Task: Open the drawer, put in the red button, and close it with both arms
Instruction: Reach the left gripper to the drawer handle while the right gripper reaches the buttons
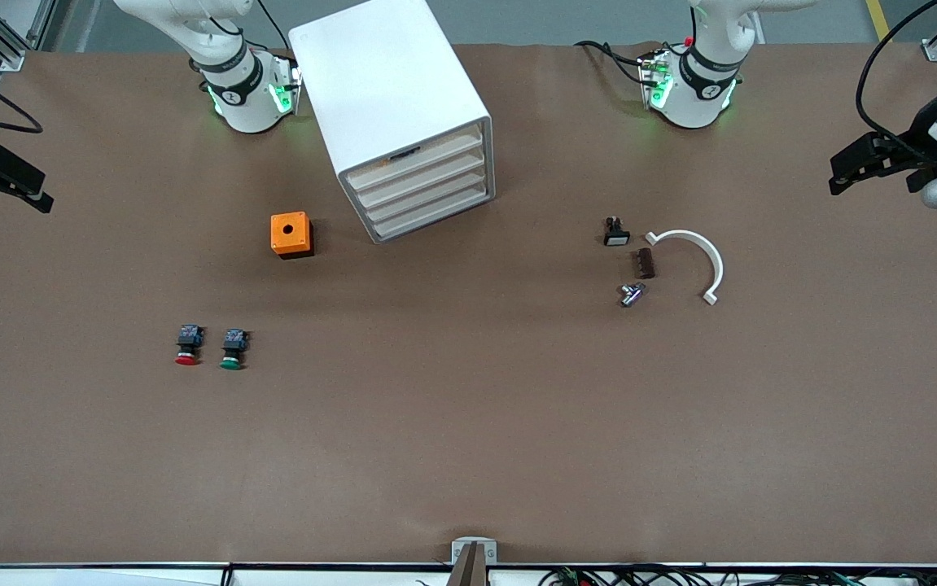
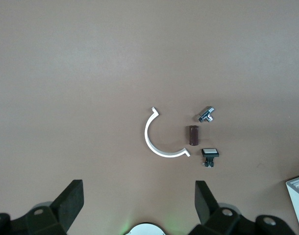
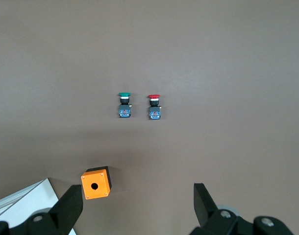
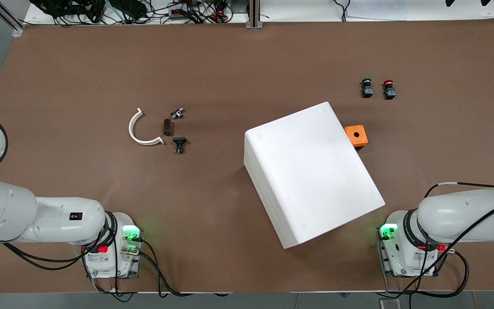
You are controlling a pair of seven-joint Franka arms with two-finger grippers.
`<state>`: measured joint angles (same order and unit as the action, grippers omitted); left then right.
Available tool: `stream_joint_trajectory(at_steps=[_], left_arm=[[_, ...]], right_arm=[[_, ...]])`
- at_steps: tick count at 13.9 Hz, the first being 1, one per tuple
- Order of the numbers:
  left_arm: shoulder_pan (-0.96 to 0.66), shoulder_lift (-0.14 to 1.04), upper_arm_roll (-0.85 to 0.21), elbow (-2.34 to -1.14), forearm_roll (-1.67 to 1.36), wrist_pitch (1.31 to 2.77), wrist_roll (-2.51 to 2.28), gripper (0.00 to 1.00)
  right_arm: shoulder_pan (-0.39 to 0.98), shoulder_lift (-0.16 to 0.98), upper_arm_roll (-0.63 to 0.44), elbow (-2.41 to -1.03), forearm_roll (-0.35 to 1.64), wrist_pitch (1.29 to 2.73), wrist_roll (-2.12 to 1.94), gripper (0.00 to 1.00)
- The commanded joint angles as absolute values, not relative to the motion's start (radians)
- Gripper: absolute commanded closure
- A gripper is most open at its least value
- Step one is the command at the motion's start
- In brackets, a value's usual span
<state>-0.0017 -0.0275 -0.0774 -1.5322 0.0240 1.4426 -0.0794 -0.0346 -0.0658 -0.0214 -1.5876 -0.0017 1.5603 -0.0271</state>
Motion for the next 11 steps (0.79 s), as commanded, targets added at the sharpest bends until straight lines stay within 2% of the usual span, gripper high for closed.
stream_joint_trajectory(at_steps=[1,5,11], left_arm=[[0.008,-0.026,-0.084,-1.509,0.006,1.425,-0.069,0.0],[0.005,0.026,-0.083,-1.491,0.017,1.425,-0.072,0.0],[-0.011,0.23,-0.086,-1.489,0.005,1.486,-0.115,0.0]], right_arm=[[-0.037,-0.052,-0.018,-1.562,-0.011,1.546,-0.034,0.0],[-0.035,-0.052,-0.018,-1.562,-0.011,1.546,-0.034,0.0],[-0.035,-0.04,-0.018,-1.562,-0.011,1.546,-0.032,0.0]])
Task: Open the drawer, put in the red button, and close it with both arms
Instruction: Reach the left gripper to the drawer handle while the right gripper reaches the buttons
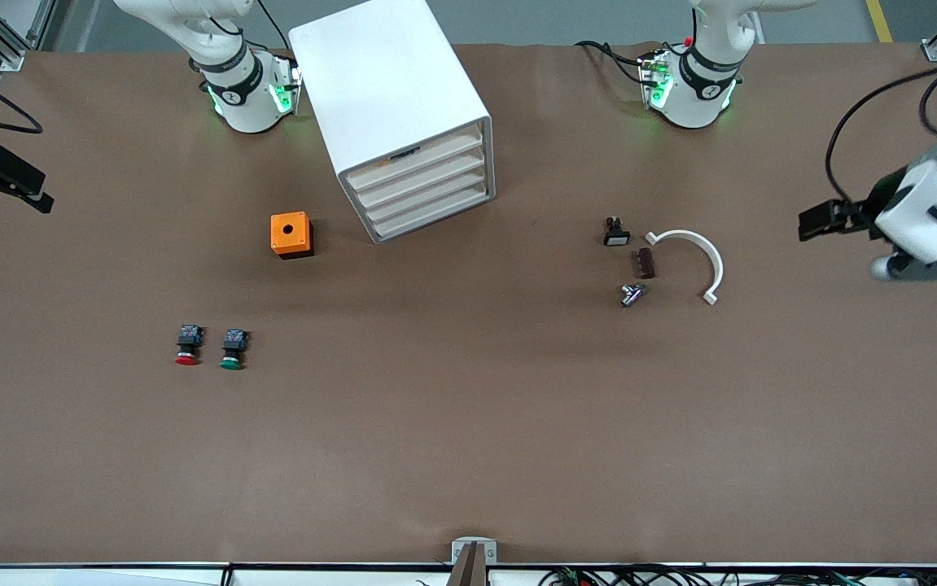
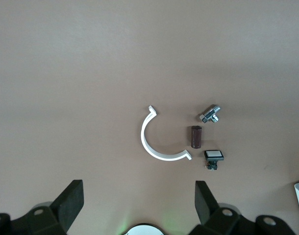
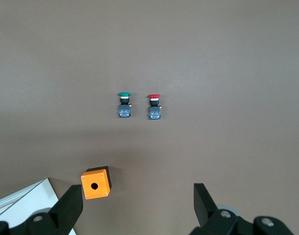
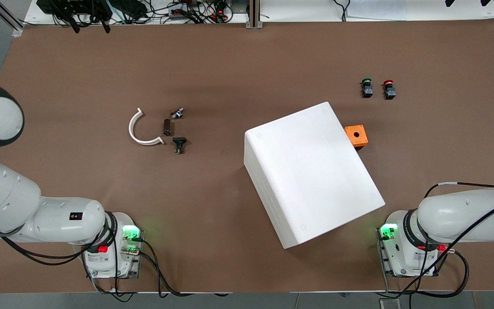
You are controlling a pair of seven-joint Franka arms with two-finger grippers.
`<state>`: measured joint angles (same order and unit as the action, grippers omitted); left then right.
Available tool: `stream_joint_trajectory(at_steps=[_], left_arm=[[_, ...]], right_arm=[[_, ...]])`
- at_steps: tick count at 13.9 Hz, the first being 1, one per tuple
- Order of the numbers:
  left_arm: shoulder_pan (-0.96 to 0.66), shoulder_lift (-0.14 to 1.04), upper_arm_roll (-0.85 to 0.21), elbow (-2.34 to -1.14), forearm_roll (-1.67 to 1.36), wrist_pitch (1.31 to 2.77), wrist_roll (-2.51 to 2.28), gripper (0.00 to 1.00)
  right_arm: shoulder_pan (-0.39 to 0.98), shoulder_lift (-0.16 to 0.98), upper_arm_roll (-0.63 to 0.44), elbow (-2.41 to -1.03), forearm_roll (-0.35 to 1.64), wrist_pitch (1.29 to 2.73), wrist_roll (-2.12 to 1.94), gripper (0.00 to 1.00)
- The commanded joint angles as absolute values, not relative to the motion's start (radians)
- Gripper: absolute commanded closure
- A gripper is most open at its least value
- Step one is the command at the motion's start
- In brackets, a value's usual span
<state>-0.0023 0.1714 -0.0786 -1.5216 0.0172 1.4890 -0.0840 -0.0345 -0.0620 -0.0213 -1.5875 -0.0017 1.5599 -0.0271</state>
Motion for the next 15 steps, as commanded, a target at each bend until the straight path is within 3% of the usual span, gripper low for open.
stream_joint_trajectory(at_steps=[1,9,15], left_arm=[[-0.035,0.257,-0.086,-1.489,0.003,1.496,-0.165,0.0],[-0.19,0.506,-0.095,-1.46,-0.081,1.496,-0.993,0.0],[-0.294,0.669,-0.101,-1.416,-0.348,1.496,-1.645,0.0]], right_arm=[[-0.037,-0.032,-0.018,-1.562,-0.011,1.548,-0.028,0.0],[-0.035,0.086,-0.018,-1.562,-0.017,1.563,-0.034,0.0],[-0.029,0.222,-0.018,-1.559,-0.017,1.649,-0.037,0.0]])
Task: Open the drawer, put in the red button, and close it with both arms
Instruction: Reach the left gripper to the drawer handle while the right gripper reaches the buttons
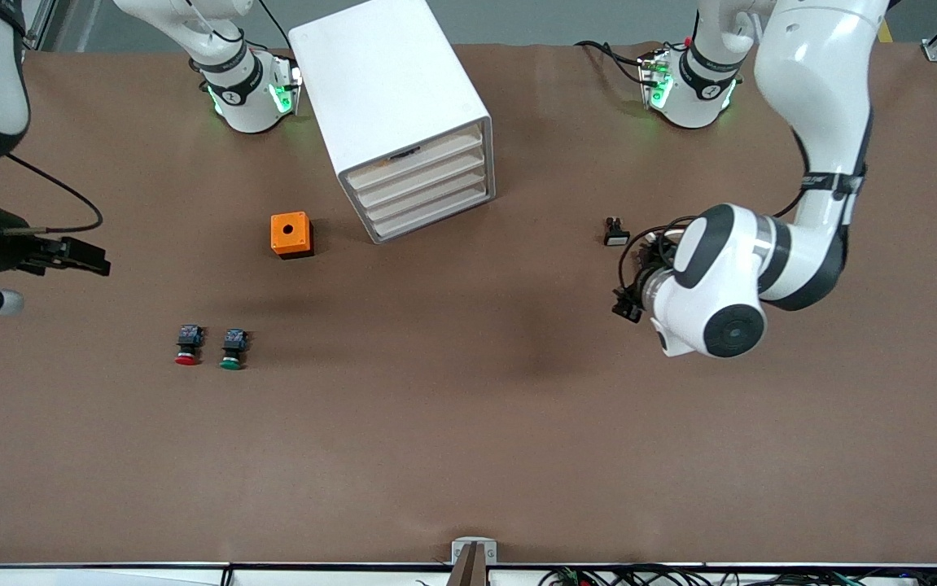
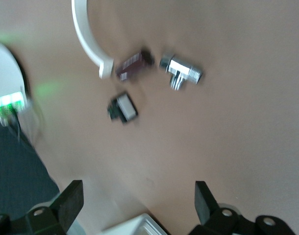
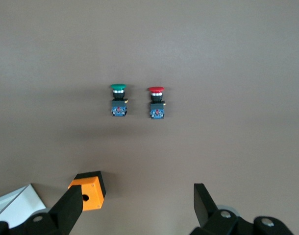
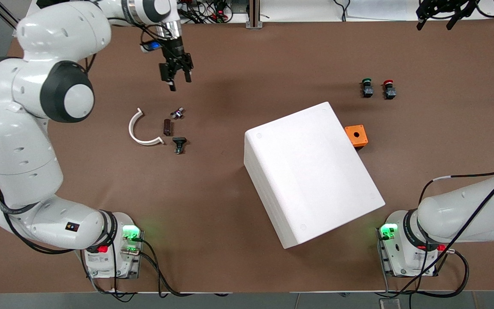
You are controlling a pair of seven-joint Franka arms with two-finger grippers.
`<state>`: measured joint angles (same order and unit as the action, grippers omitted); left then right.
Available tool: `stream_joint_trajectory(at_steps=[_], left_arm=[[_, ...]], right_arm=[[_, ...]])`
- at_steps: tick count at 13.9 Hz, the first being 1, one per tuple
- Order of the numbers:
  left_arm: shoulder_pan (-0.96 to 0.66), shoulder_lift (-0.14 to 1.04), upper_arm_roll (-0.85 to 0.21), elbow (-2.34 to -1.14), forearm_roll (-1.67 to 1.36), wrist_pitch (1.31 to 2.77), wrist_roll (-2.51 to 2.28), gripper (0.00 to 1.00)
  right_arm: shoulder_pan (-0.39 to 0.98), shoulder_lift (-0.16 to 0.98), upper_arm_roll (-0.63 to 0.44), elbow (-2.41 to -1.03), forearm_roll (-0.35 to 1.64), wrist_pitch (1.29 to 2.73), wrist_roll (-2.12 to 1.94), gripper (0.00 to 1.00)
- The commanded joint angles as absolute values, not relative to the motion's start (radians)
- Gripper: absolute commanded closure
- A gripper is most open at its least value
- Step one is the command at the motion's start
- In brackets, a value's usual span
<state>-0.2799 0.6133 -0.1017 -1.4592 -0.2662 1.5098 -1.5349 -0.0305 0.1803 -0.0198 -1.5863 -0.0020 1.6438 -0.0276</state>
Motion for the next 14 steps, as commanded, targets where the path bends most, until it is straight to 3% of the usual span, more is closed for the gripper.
stream_joint_trajectory(at_steps=[1,5,9,14], left_arm=[[-0.291,0.689,-0.101,-1.417,-0.433,1.496,-1.695,0.0],[-0.343,0.739,-0.1,-1.414,-0.665,1.511,-1.834,0.0],[-0.412,0.764,-0.1,-1.413,-0.738,1.604,-2.049,0.0],[-0.483,0.773,-0.101,-1.413,-0.805,1.605,-2.195,0.0]], right_arm=[[-0.028,0.248,-0.018,-1.566,-0.02,1.657,-0.037,0.0],[-0.043,0.344,-0.02,-1.617,-0.021,1.845,-0.038,0.0],[-0.067,0.42,-0.021,-1.684,-0.037,2.011,-0.038,0.0],[-0.077,0.512,-0.021,-1.758,-0.037,2.193,-0.038,0.0]])
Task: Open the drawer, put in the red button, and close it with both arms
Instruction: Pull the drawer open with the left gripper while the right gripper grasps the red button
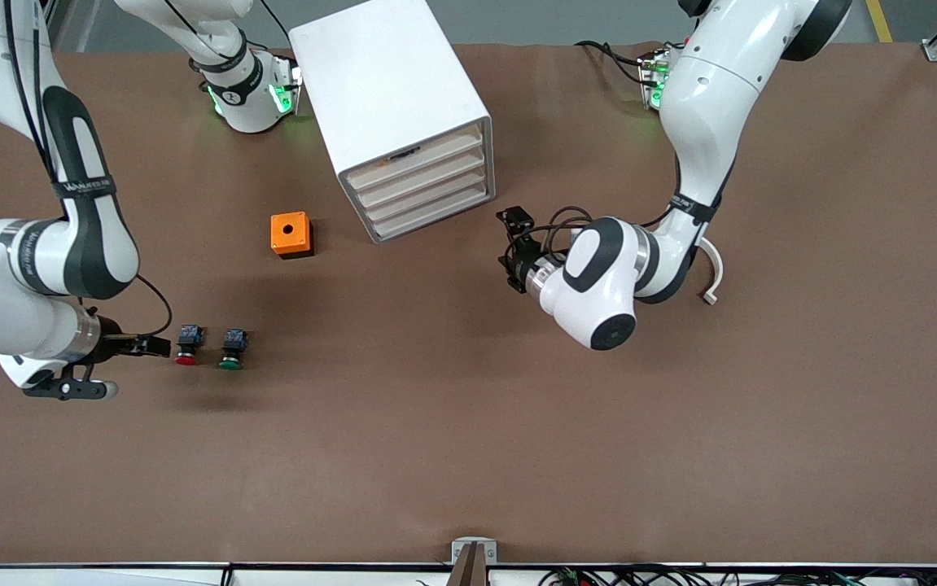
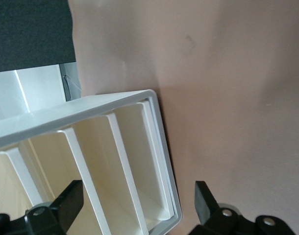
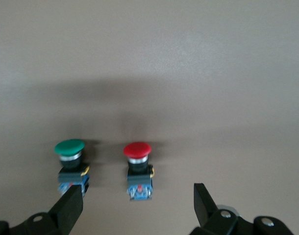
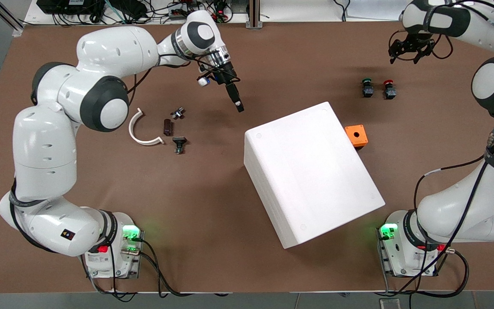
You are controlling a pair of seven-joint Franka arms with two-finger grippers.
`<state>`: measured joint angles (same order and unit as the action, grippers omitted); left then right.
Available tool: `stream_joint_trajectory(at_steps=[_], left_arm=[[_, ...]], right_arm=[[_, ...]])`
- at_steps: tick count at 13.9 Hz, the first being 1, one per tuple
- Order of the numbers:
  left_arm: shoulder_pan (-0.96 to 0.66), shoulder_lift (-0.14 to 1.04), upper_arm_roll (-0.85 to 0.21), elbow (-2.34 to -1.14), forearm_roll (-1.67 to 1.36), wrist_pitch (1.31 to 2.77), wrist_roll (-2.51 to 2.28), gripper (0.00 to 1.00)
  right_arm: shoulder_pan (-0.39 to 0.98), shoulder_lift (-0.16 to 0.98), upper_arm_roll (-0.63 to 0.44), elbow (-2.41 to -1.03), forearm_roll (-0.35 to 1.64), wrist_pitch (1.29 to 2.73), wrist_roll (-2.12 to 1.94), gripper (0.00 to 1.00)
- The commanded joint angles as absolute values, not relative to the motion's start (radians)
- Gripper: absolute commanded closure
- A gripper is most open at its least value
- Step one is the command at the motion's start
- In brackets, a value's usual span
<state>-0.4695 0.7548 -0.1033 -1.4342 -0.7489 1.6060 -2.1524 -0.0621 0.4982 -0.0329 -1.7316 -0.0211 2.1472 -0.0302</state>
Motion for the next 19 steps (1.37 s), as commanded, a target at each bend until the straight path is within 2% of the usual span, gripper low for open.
stream_joint_trajectory(at_steps=[1,6,8,9,10,12,13,14,17,19], left_arm=[[-0.488,0.775,-0.101,-1.413,-0.836,1.602,-2.2,0.0],[-0.564,0.811,-0.101,-1.413,-0.905,1.6,-2.27,0.02],[-0.597,0.819,-0.101,-1.413,-0.923,1.6,-2.293,0.08],[-0.607,0.828,-0.101,-1.413,-0.954,1.6,-2.308,0.15],[-0.609,0.834,-0.101,-1.413,-0.985,1.6,-2.327,0.17],[-0.629,0.833,-0.101,-1.413,-1.011,1.6,-2.335,0.27],[-0.637,0.833,-0.101,-1.413,-1.015,1.6,-2.336,0.38],[-0.641,0.833,-0.101,-1.414,-1.015,1.6,-2.335,0.42],[-0.653,0.842,-0.101,-1.414,-1.015,1.6,-2.332,0.44],[-0.658,0.844,-0.101,-1.414,-1.015,1.6,-2.33,0.73]], right_arm=[[-0.077,0.523,-0.021,-1.769,-0.037,2.21,-0.037,0.0],[-0.077,0.545,-0.025,-1.824,-0.037,2.212,-0.037,0.0],[-0.075,0.548,-0.025,-1.839,-0.037,2.217,-0.035,0.0],[-0.075,0.546,-0.025,-1.851,-0.037,2.217,-0.029,0.0],[-0.074,0.546,-0.025,-1.856,-0.037,2.217,-0.025,0.0],[-0.075,0.548,-0.025,-1.867,-0.037,2.22,-0.023,0.0],[-0.075,0.552,-0.025,-1.873,-0.037,2.226,-0.021,0.0],[-0.075,0.554,-0.025,-1.881,-0.037,2.252,-0.021,0.0],[-0.077,0.56,-0.025,-1.905,-0.037,2.328,-0.012,0.0],[-0.075,0.568,-0.025,-1.905,-0.037,2.341,0.038,0.0]])
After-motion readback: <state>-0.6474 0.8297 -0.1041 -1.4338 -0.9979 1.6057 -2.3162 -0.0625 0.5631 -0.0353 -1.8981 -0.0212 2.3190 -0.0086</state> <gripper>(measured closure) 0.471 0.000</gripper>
